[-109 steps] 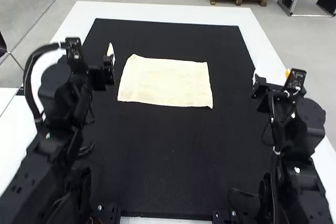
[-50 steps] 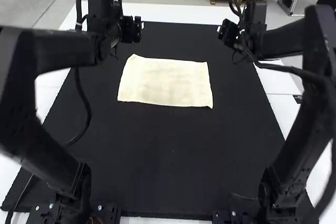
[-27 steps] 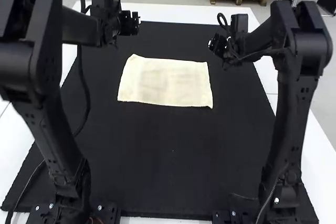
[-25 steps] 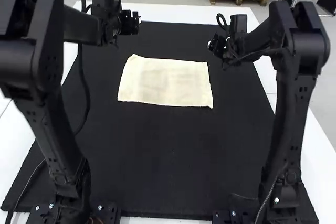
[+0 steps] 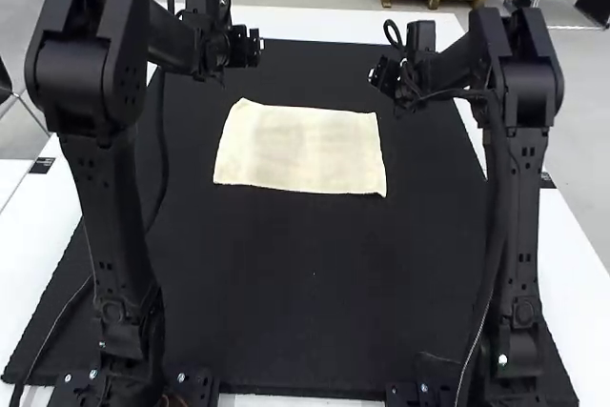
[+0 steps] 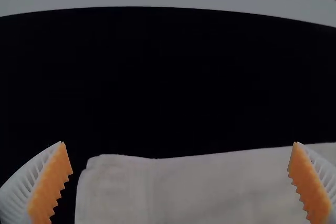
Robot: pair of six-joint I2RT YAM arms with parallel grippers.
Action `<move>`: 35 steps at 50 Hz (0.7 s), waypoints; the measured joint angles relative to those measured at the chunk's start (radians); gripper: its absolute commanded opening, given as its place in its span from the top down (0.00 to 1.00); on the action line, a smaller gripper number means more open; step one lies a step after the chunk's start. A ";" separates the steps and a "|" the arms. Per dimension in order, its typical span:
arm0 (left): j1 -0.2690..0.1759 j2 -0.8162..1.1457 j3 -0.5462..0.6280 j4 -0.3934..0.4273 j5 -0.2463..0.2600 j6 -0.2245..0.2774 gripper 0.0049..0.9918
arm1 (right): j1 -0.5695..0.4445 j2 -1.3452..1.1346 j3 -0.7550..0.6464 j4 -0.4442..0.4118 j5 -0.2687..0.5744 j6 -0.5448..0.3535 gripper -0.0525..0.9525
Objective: Fold the towel.
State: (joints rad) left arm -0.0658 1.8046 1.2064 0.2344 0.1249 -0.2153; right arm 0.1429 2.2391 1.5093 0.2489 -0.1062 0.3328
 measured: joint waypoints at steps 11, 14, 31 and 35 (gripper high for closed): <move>0.000 0.048 0.043 0.000 0.007 -0.003 0.02 | 0.009 0.096 0.067 -0.032 -0.003 0.009 0.04; 0.000 0.060 0.053 -0.001 0.009 -0.003 0.02 | 0.014 0.116 0.084 -0.040 -0.003 0.012 0.04; 0.000 0.076 0.056 0.000 0.030 -0.003 0.02 | 0.063 0.163 0.159 -0.090 -0.003 0.023 0.05; 0.002 0.076 0.056 -0.003 0.034 -0.005 0.02 | 0.063 0.167 0.163 -0.091 -0.003 0.025 0.05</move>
State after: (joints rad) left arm -0.0643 1.8801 1.2621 0.2317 0.1589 -0.2199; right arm 0.2054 2.4058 1.6726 0.1581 -0.1097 0.3580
